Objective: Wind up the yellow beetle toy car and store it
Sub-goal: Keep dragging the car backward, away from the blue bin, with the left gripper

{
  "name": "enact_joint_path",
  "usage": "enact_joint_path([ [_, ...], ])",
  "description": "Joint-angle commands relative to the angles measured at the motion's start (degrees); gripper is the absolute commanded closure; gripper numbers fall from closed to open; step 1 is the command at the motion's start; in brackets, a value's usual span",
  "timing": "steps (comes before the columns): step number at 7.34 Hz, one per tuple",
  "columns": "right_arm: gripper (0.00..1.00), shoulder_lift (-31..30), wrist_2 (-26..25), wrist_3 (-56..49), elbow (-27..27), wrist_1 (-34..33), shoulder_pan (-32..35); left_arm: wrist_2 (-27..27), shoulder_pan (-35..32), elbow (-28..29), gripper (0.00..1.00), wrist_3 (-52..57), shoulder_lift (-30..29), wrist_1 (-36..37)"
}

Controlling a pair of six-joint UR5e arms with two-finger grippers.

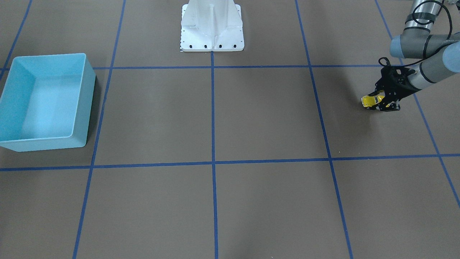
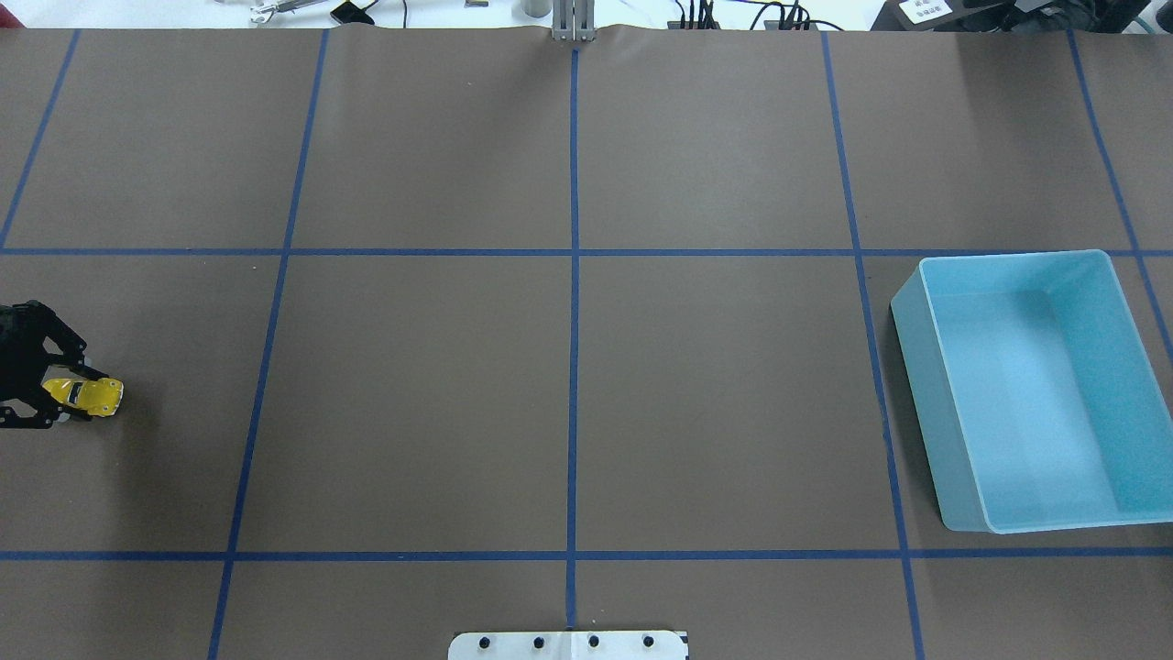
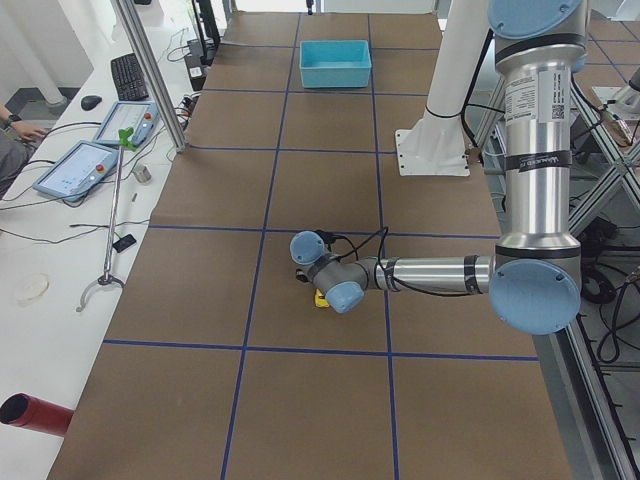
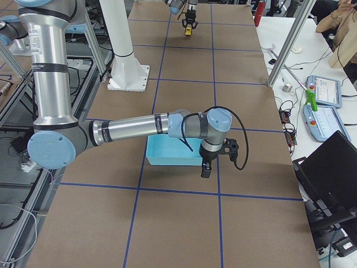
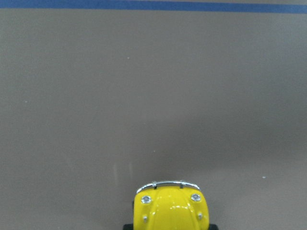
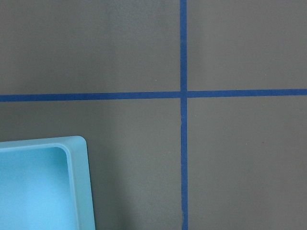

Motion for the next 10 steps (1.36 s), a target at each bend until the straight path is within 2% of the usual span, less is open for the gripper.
enact_joint_path([
  [1, 0.0, 0.0, 0.0, 0.0, 0.0, 0.0, 0.0, -0.7, -0.9, 1.0, 1.0, 0.5, 0.1, -1.2],
  [10, 0.0, 0.5, 0.0, 0.1, 0.1, 0.0, 0.0, -3.2, -5.0, 5.6, 1.0, 9.9, 0.2, -1.2],
])
